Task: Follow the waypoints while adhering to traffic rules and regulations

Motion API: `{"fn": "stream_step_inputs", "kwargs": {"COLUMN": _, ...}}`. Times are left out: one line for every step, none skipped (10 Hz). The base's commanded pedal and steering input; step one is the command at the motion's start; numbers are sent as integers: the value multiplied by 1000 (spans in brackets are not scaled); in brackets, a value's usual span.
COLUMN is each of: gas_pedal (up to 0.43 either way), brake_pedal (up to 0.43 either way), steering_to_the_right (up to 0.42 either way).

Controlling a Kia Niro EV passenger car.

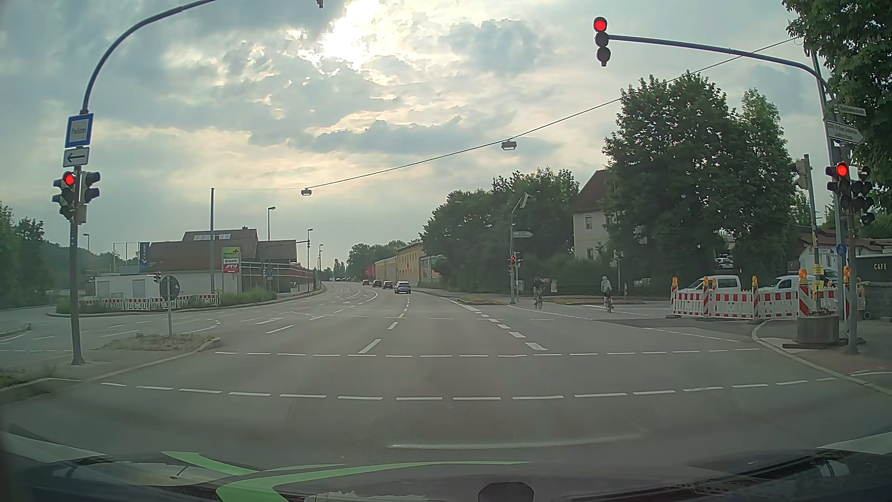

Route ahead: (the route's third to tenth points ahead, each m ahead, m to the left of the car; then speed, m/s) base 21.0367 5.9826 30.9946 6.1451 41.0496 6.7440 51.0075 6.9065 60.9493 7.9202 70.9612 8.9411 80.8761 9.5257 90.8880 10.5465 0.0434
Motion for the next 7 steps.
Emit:
{"fn": "stream_step_inputs", "kwargs": {"gas_pedal": 0, "brake_pedal": 256, "steering_to_the_right": -5}}
{"fn": "stream_step_inputs", "kwargs": {"gas_pedal": 0, "brake_pedal": 256, "steering_to_the_right": -4}}
{"fn": "stream_step_inputs", "kwargs": {"gas_pedal": 0, "brake_pedal": 256, "steering_to_the_right": -4}}
{"fn": "stream_step_inputs", "kwargs": {"gas_pedal": 0, "brake_pedal": 256, "steering_to_the_right": -4}}
{"fn": "stream_step_inputs", "kwargs": {"gas_pedal": 0, "brake_pedal": 262, "steering_to_the_right": -4}}
{"fn": "stream_step_inputs", "kwargs": {"gas_pedal": 0, "brake_pedal": 262, "steering_to_the_right": -4}}
{"fn": "stream_step_inputs", "kwargs": {"gas_pedal": 0, "brake_pedal": 256, "steering_to_the_right": -4}}
